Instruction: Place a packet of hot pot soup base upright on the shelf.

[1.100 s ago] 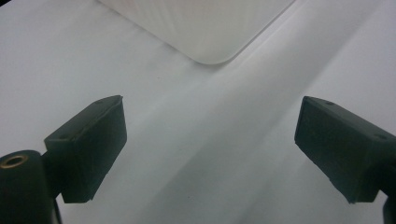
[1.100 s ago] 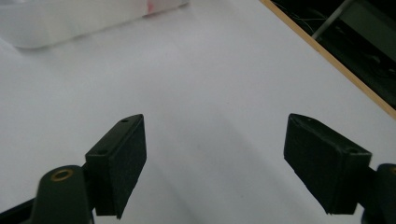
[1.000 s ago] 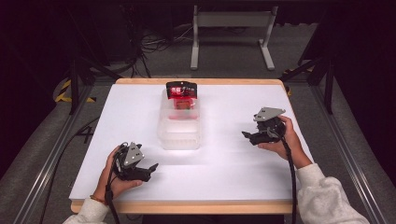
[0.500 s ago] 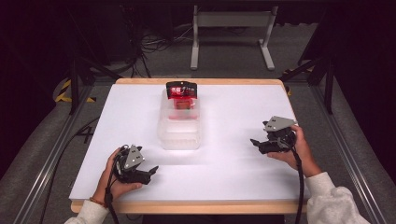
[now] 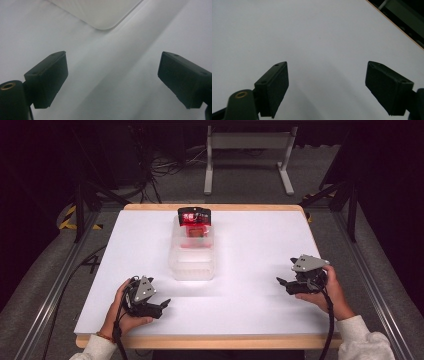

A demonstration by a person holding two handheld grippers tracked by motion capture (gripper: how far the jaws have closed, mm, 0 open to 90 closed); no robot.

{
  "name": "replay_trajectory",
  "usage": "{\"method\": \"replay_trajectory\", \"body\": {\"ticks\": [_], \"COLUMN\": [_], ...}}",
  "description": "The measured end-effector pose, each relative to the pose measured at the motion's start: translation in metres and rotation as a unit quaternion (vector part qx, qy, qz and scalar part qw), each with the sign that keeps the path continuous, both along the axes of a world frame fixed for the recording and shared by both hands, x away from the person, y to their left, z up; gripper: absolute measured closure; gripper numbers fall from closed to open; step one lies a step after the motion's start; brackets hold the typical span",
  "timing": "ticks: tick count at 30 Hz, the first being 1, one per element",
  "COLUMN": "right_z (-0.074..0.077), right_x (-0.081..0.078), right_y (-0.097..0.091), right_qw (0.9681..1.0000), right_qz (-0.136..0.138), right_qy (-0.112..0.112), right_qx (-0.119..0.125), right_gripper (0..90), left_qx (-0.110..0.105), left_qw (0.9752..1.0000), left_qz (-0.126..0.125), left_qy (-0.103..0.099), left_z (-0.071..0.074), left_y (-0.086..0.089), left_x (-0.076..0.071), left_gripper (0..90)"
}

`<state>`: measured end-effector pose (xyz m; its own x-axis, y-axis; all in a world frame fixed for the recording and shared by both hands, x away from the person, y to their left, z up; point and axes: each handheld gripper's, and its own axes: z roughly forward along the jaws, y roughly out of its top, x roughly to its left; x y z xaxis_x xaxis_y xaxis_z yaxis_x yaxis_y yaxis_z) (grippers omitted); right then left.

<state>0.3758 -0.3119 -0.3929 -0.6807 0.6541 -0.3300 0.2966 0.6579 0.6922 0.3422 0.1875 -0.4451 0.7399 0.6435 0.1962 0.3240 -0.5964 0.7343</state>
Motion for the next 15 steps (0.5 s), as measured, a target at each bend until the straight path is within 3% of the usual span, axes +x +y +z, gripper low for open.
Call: {"method": "replay_trajectory", "body": {"ticks": [10, 15], "right_z": [-0.01, -0.016], "right_x": [-0.017, -0.024], "right_y": [-0.009, -0.016], "right_qw": [0.9999, 1.0], "right_qz": [0.007, 0.0], "right_qy": [-0.005, -0.006], "right_qx": [-0.01, -0.002], "right_gripper": [18.3, 17.6], "left_qx": [0.002, 0.003], "left_qw": [1.0, 1.0], "left_qz": [-0.004, -0.005], "left_qy": [0.001, 0.002], "left_z": [0.0, -0.001], "left_y": [-0.002, -0.002], "left_x": [-0.001, -0.001], "left_gripper": [9.8, 9.8]}}
